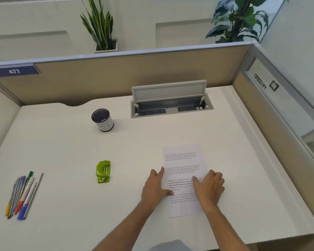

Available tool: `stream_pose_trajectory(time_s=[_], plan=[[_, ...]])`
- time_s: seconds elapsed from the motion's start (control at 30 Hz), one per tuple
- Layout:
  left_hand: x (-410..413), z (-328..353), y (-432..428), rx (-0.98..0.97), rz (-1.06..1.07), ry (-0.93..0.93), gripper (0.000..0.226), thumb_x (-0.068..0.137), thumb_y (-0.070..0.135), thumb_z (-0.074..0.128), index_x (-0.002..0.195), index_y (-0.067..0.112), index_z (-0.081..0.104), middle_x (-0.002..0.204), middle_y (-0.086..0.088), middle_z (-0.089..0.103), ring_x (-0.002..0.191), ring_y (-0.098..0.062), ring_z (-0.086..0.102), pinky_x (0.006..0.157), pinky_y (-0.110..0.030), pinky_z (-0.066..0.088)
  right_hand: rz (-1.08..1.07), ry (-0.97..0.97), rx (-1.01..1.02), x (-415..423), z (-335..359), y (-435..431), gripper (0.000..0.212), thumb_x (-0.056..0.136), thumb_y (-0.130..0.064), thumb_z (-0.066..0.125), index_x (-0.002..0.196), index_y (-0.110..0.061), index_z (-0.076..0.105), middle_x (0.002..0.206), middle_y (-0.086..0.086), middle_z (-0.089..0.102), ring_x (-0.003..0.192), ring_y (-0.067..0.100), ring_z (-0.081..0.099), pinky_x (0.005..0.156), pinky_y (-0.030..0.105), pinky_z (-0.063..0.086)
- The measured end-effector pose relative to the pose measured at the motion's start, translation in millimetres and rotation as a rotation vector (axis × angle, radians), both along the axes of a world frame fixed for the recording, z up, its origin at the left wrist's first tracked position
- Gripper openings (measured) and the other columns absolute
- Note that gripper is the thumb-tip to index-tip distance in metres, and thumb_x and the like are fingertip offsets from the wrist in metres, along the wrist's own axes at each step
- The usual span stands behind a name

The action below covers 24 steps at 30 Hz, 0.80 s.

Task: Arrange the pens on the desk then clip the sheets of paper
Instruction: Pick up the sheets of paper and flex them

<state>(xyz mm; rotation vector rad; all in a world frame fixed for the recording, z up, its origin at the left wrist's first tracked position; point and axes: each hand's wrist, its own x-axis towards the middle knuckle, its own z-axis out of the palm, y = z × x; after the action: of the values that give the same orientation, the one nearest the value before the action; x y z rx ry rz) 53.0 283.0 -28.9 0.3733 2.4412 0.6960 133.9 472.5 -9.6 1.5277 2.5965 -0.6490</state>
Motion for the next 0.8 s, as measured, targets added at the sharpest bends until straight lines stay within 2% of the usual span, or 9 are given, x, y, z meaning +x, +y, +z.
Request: stream_pose_trajectory(time_s=[0.17, 0.3, 0.37, 0.47, 0.53, 0.6, 0.73, 0.8], plan=[[-2.4, -2.5, 1.5, -0.022, -0.029, 0.019, 0.119, 0.074, 0.051, 0.095, 0.17, 0.031, 0.027, 0.116, 0.006, 0.038, 0.1, -0.014, 0.049, 0.084, -0.032, 0.055, -0.017, 0.023, -0.07, -6.5, -1.0, -3.8, 0.057, 0.085, -0.037, 0.083, 0.126, -0.003, 0.062, 0.129, 0.018, 0.057, 0.121, 0.04, 0.055, 0.099, 0.051, 0.048], [-4.8, -2.7, 1.5, -0.025, -0.034, 0.007, 0.119, 0.075, 0.05, 0.095, 0.171, 0.031, 0.027, 0.117, 0.006, 0.037, 0.102, -0.014, 0.048, 0.089, -0.035, 0.056, -0.198, 0.151, -0.322, -12.8, -3.8, 17.4, 0.057, 0.085, -0.025, 0.081, 0.133, -0.002, 0.061, 0.136, 0.02, 0.058, 0.128, 0.044, 0.053, 0.107, 0.052, 0.044], [-5.9, -3.6, 2.5, -0.038, -0.043, 0.006, 0.119, 0.075, 0.05, 0.095, 0.171, 0.03, 0.027, 0.118, 0.006, 0.036, 0.103, -0.014, 0.047, 0.092, -0.038, 0.058, -0.259, 0.204, -0.443, -14.1, -5.1, 28.5, 0.055, 0.084, -0.023, 0.082, 0.131, -0.001, 0.063, 0.134, 0.02, 0.061, 0.127, 0.043, 0.058, 0.108, 0.051, 0.048], [-5.2, -4.5, 2.5, -0.038, -0.042, 0.014, 0.118, 0.076, 0.05, 0.094, 0.171, 0.03, 0.026, 0.117, 0.007, 0.035, 0.103, -0.014, 0.047, 0.092, -0.038, 0.058, -0.267, 0.312, -0.642, -11.9, -4.1, 40.6, 0.032, 0.085, -0.016, 0.084, 0.108, 0.004, 0.074, 0.114, 0.024, 0.078, 0.103, 0.042, 0.076, 0.095, 0.054, 0.063], [-4.3, -5.8, 1.8, -0.032, -0.041, 0.02, 0.117, 0.077, 0.051, 0.093, 0.17, 0.031, 0.026, 0.118, 0.007, 0.036, 0.103, -0.014, 0.048, 0.092, -0.039, 0.059, -0.283, 0.399, -0.841, -8.2, 1.4, 46.9, 0.024, 0.085, -0.005, 0.084, 0.105, 0.006, 0.077, 0.104, 0.026, 0.083, 0.093, 0.042, 0.081, 0.083, 0.051, 0.068], [-4.1, -6.6, 1.5, -0.03, -0.043, 0.026, 0.117, 0.077, 0.052, 0.093, 0.17, 0.031, 0.025, 0.118, 0.007, 0.036, 0.102, -0.014, 0.048, 0.091, -0.038, 0.059, -0.248, 0.441, -0.969, -4.8, 8.2, 51.9, 0.025, 0.082, 0.003, 0.085, 0.107, 0.004, 0.078, 0.103, 0.025, 0.084, 0.094, 0.044, 0.082, 0.08, 0.046, 0.068], [-3.0, -9.6, 0.9, -0.004, -0.03, 0.028, 0.117, 0.077, 0.052, 0.093, 0.17, 0.031, 0.025, 0.118, 0.007, 0.036, 0.103, -0.013, 0.048, 0.088, -0.033, 0.055, -0.186, 0.472, -0.975, -1.1, 16.4, 55.7, 0.034, 0.077, 0.014, 0.083, 0.108, 0.001, 0.079, 0.103, 0.022, 0.085, 0.1, 0.047, 0.08, 0.092, 0.058, 0.065], [-1.7, -10.2, -0.1, 0.015, -0.014, 0.022, 0.119, 0.076, 0.051, 0.093, 0.171, 0.031, 0.024, 0.12, 0.006, 0.038, 0.105, -0.014, 0.049, 0.09, -0.033, 0.054, -0.115, 0.485, -0.9, 0.7, 21.2, 53.6, 0.036, 0.077, 0.016, 0.082, 0.107, -0.003, 0.08, 0.102, 0.018, 0.085, 0.1, 0.044, 0.081, 0.093, 0.057, 0.066]])
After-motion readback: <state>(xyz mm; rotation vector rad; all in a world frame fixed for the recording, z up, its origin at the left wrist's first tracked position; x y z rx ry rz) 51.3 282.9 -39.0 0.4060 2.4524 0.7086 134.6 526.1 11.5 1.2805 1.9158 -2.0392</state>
